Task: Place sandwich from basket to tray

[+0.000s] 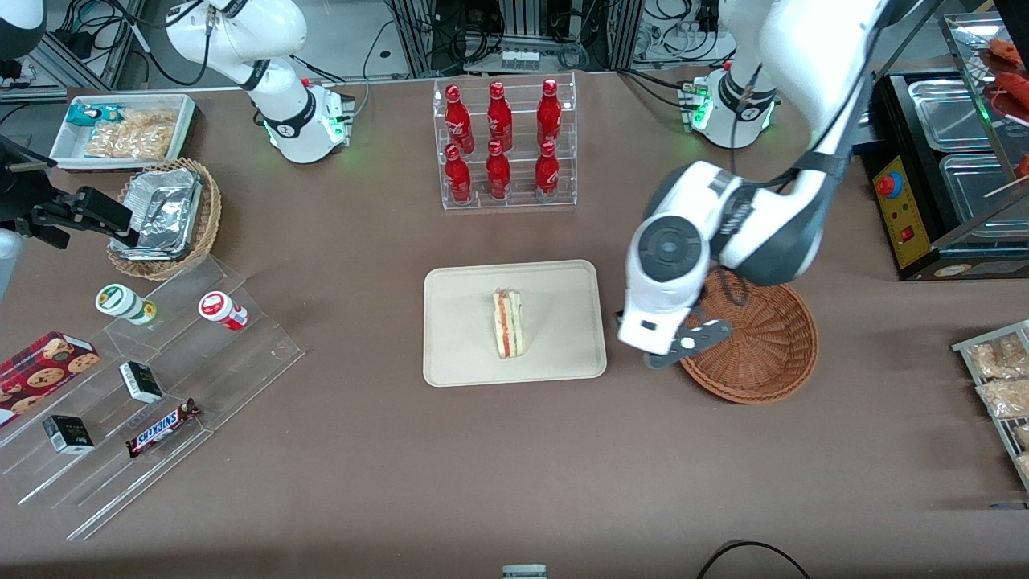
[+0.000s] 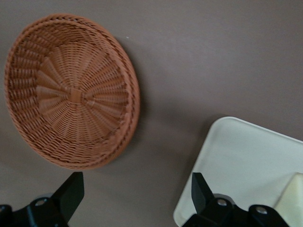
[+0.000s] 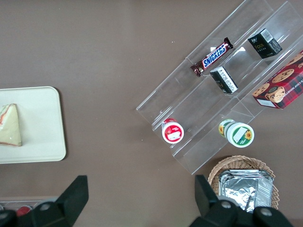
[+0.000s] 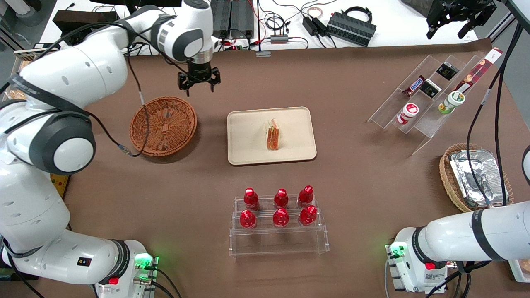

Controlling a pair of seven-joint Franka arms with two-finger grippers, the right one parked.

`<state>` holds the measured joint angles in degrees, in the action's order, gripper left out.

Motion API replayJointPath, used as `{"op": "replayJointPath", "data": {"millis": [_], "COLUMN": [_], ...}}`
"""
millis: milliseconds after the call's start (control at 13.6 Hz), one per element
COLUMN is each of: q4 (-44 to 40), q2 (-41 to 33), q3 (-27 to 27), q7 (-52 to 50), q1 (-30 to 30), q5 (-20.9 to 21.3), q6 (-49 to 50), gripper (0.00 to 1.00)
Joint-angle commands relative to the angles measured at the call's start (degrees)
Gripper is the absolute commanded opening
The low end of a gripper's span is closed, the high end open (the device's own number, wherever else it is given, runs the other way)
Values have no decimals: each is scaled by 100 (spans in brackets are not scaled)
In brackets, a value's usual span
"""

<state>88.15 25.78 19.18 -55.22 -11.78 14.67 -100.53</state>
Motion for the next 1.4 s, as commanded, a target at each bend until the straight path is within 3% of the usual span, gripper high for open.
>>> {"op": "replayJointPath", "data": {"millis": [0, 294, 662, 882, 1324], "q4": [738, 1222, 1469, 1434, 1056], "q2": [-678, -1337, -1769, -2094, -2533], "q3": [60, 51, -1, -475, -1302], "q7": [466, 1617, 2364, 3374, 4667], "q1": [429, 1045, 1494, 1485, 1195], "q5": [10, -490, -912, -1412, -1467], "q6": [-72, -2, 147, 568, 1439], "gripper": [100, 100, 100, 100, 100]}}
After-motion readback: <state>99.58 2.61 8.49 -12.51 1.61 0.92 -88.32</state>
